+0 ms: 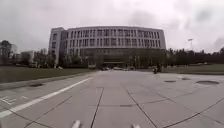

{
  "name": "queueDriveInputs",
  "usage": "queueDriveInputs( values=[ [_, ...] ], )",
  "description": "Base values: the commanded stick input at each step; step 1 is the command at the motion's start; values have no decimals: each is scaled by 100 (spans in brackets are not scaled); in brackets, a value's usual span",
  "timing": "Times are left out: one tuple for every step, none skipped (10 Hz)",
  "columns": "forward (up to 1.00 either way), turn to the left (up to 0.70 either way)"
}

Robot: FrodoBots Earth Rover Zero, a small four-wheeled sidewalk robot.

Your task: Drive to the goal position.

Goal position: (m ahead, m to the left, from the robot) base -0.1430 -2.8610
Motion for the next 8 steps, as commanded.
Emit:
queueDriveInputs(
  values=[
    [9,0],
    [9,0],
    [9,0],
    [9,0],
    [9,0],
    [9,0],
    [9,0],
    [9,0]
  ],
)
